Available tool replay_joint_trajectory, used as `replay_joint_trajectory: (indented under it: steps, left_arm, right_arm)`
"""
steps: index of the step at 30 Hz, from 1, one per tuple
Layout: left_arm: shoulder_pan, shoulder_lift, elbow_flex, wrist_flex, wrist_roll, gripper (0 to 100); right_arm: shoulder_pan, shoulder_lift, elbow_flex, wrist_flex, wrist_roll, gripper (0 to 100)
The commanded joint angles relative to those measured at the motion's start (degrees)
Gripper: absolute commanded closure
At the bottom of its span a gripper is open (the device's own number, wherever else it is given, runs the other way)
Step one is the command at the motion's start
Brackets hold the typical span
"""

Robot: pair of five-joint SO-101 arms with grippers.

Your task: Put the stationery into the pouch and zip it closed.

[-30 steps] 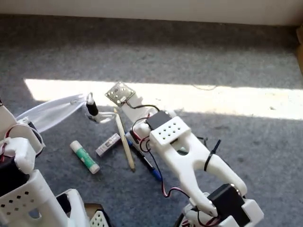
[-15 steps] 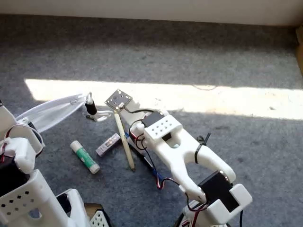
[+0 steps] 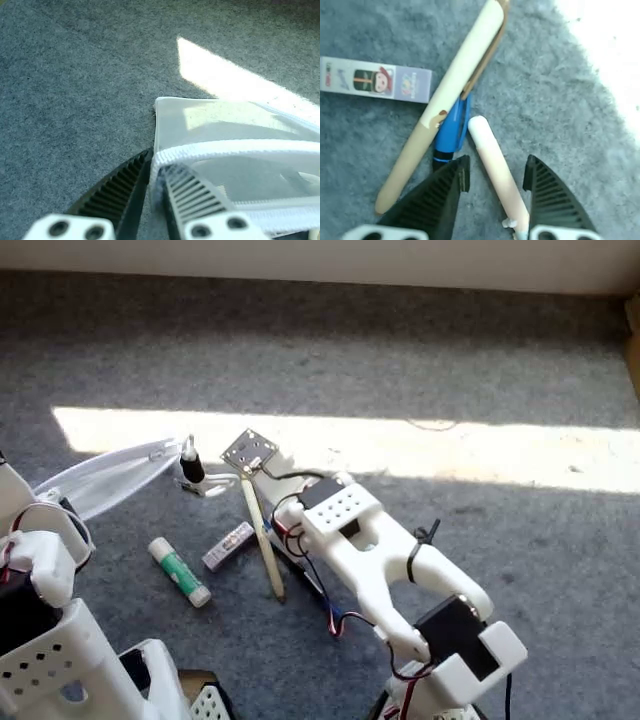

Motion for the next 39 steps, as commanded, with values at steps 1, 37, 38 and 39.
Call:
replay_joint_trajectory:
  steps: [1, 37, 38, 39]
  left_arm:
    - [-0.6, 0.0, -0.5, -0.5, 0.5, 99]
    - [22.7, 0.5, -0.7, -7.4, 4.8, 99]
    - [23.6, 0.5, -0.8, -7.4, 5.8, 99]
    - [24.3, 0.5, -0.9, -7.5, 6.3, 99]
  right_arm:
    - [0.5, 2.6, -0.7, -1.8, 0.6, 86.8]
    - [12.2, -12.9, 5.2, -0.9, -0.1, 99.3]
    - [13.0, -14.1, 5.6, -1.2, -1.1, 99.3]
    - [13.9, -15.3, 5.9, -1.8, -2.5, 99.3]
